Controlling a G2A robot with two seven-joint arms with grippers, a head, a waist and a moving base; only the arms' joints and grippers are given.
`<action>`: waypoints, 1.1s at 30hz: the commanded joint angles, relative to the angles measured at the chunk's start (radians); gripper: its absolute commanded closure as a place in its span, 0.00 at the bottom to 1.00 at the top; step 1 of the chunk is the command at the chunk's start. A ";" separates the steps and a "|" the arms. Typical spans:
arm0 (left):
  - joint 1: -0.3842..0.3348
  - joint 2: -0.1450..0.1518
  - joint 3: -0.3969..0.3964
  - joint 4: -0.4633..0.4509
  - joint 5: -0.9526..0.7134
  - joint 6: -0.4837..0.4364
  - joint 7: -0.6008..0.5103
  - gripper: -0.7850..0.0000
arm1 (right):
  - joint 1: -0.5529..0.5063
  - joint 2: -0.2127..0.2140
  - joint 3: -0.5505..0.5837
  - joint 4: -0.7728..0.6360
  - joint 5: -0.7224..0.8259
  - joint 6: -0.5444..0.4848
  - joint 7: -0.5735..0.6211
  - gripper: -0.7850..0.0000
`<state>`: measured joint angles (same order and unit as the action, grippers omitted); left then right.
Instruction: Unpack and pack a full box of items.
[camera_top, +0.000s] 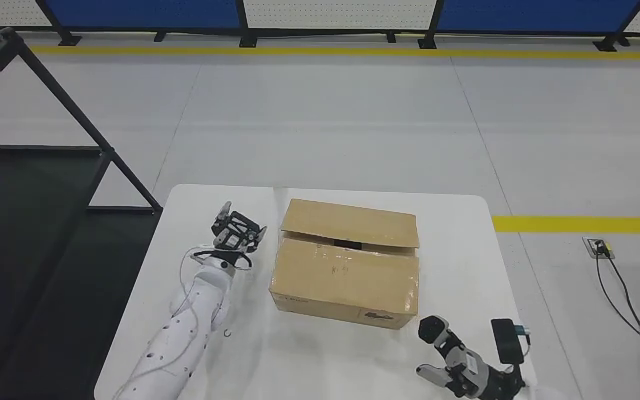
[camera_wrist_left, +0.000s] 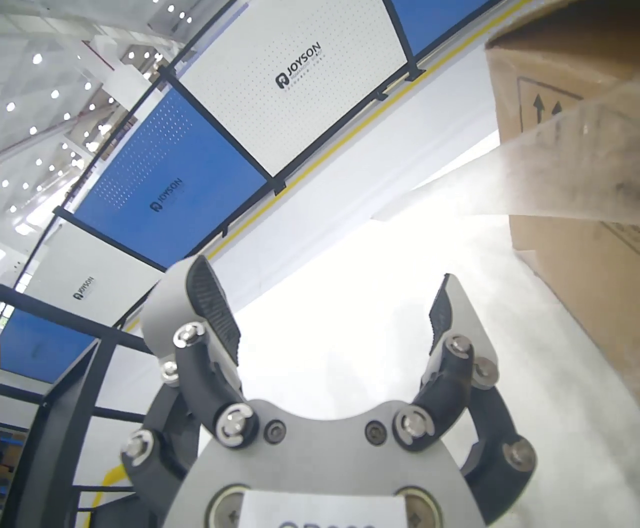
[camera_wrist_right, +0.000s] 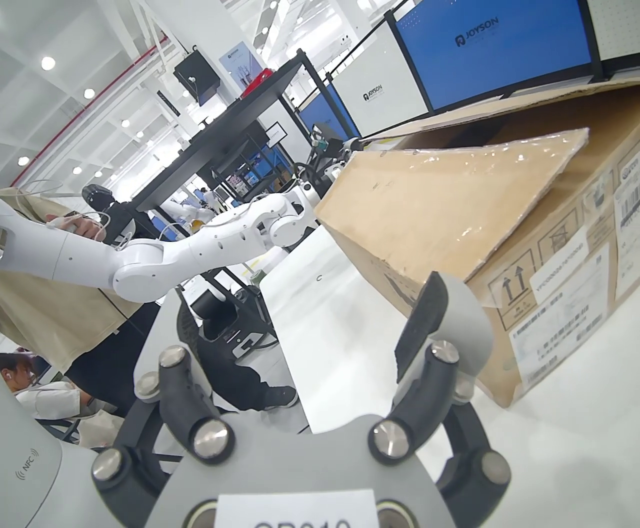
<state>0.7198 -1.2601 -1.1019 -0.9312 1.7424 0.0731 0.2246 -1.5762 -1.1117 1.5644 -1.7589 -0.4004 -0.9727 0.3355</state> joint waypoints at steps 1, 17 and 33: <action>-0.031 -0.011 0.020 0.050 -0.009 0.000 0.027 0.00 | -0.020 0.000 0.007 -0.016 -0.014 0.003 -0.016 0.00; -0.211 -0.116 0.164 0.361 -0.013 0.085 0.149 0.00 | -0.139 0.000 0.040 -0.118 -0.120 0.052 -0.124 0.00; -0.273 -0.161 0.125 0.493 -0.157 0.165 0.302 0.00 | -0.111 0.003 0.016 -0.120 -0.130 0.081 -0.122 0.00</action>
<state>0.4474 -1.4212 -0.9738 -0.4407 1.5887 0.2323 0.5187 -1.6909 -1.1086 1.5814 -1.8813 -0.5310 -0.8917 0.2111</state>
